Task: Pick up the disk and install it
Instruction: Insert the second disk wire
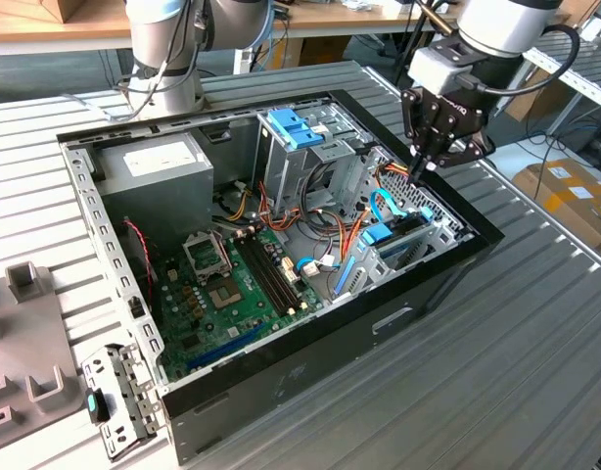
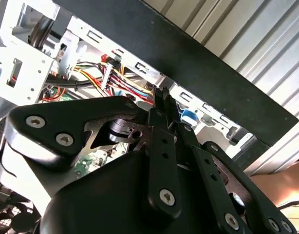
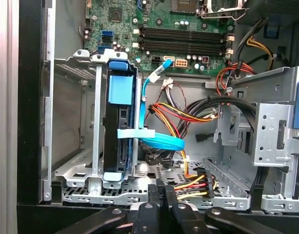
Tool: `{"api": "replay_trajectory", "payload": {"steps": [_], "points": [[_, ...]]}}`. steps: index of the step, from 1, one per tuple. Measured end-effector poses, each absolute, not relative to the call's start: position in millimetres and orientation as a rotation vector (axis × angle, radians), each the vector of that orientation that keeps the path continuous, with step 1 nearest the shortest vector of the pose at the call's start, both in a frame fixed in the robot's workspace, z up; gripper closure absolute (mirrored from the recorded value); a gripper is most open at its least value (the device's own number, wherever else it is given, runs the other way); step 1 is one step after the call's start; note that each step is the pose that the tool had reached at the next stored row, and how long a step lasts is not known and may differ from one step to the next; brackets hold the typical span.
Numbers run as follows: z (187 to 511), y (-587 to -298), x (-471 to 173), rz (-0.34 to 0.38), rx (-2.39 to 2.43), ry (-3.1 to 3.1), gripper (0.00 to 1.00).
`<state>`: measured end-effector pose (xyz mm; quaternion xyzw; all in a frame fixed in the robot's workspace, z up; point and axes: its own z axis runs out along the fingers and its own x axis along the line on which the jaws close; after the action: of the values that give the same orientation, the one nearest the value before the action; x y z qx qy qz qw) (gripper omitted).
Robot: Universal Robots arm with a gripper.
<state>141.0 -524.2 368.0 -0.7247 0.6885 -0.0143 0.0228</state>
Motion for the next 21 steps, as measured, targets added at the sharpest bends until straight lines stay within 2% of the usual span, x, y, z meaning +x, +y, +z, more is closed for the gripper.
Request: {"api": "replay_trajectory", "payload": {"steps": [11, 21], "points": [[366.9, -550.3, 126.6, -0.026, -2.226, 2.117, 0.84], [362.9, -561.2, 116.3, -0.02, -2.22, 2.117, 0.84]]}}
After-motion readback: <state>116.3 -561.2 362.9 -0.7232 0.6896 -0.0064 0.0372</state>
